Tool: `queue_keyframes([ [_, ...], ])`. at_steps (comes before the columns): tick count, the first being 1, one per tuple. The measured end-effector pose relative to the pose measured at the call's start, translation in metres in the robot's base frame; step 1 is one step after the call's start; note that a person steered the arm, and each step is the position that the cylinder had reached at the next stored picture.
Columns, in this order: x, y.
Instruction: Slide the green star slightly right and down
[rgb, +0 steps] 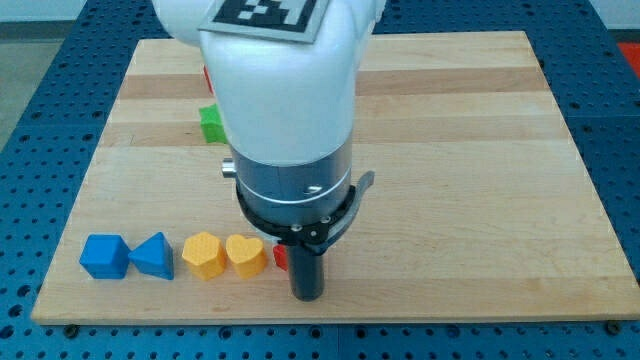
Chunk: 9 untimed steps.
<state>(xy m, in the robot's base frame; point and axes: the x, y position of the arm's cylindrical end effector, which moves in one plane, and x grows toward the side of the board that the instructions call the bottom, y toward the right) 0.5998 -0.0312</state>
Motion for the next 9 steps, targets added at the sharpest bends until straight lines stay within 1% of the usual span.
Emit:
queue_keyframes([
  [1,0.001,-0.001],
  [2,0.013,0.017],
  [3,0.017,0.054],
  [4,0.001,0.092],
  [5,-0.041,0.098],
  [6,-0.086,0.068],
  [7,-0.118,0.012],
  [8,-0.144,-0.056],
  [9,-0.158,-0.131],
])
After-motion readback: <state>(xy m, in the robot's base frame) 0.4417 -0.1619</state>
